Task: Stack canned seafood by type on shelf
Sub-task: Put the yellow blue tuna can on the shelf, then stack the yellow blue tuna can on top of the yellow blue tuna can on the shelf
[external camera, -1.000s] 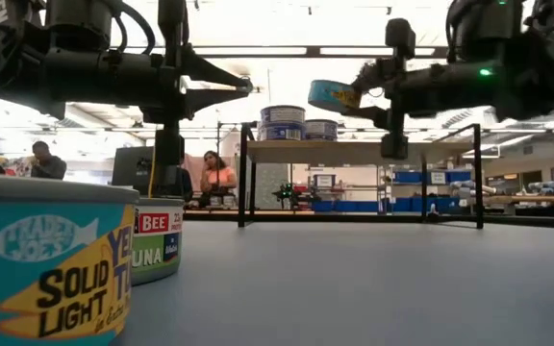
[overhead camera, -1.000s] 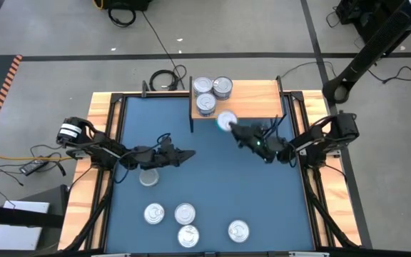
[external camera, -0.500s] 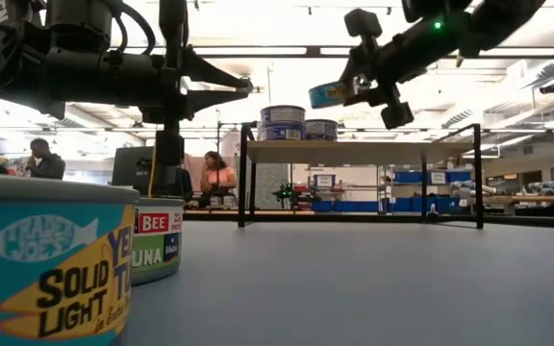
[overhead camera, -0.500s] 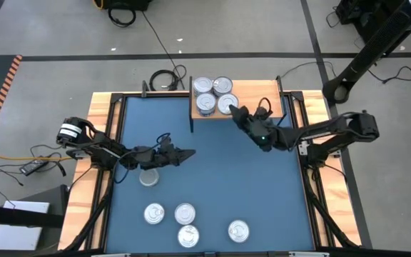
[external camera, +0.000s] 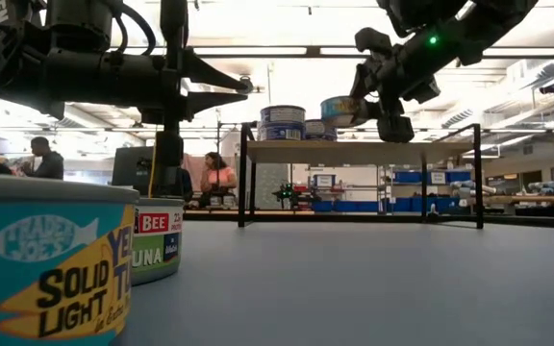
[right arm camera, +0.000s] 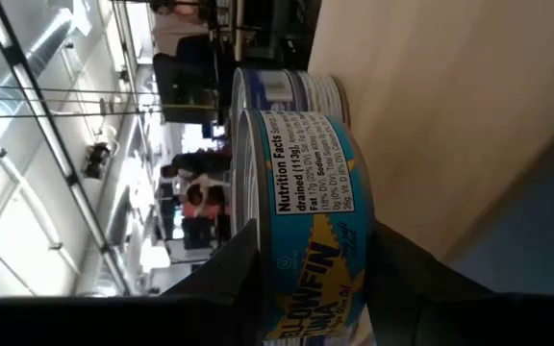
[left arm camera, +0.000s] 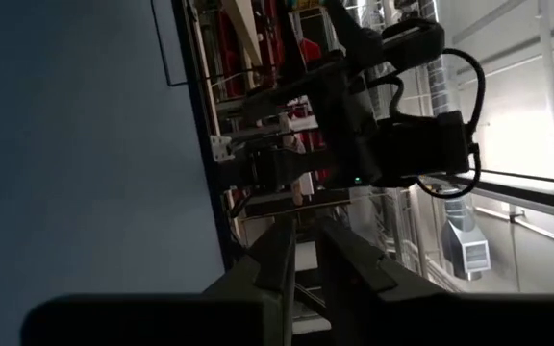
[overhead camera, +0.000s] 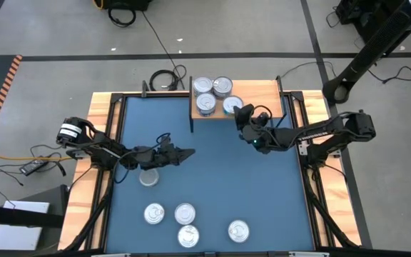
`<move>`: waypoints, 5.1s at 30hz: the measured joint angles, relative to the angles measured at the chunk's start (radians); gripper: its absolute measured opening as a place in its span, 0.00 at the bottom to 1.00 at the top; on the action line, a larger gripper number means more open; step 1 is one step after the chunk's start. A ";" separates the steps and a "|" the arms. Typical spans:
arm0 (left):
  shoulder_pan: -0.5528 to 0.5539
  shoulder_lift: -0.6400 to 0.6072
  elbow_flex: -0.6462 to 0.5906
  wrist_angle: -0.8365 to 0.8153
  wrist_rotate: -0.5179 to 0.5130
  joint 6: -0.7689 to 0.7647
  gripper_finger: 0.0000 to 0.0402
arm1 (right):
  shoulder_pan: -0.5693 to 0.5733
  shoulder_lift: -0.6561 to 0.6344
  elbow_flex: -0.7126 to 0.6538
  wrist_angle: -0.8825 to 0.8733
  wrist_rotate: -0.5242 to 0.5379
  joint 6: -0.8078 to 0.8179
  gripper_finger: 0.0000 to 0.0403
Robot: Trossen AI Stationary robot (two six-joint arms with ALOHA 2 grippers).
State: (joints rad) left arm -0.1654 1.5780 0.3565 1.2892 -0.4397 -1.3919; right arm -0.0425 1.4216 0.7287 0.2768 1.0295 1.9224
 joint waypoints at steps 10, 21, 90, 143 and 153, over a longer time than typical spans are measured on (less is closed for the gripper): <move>0.000 0.000 0.000 0.000 -0.014 -0.005 0.12 | -0.022 0.000 0.005 -0.049 0.000 0.001 0.33; 0.000 0.000 0.000 -0.001 -0.035 -0.007 0.12 | -0.032 0.043 0.005 -0.035 -0.112 -0.047 0.33; 0.002 0.000 0.000 -0.001 -0.027 0.004 0.12 | -0.211 -0.068 0.094 -0.295 -0.720 -0.596 0.75; -0.836 -0.093 0.673 -2.006 0.089 -0.257 0.00 | 0.527 0.193 0.073 -0.174 -0.953 -0.821 0.26; -0.790 0.067 0.673 -2.027 0.115 -0.266 0.00 | 0.526 0.148 0.073 -0.223 -0.920 -0.860 0.05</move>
State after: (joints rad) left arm -0.9553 1.6450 1.0294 -0.7374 -0.3248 -1.6577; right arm 0.4831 1.5694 0.8021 0.0535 0.1092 1.0626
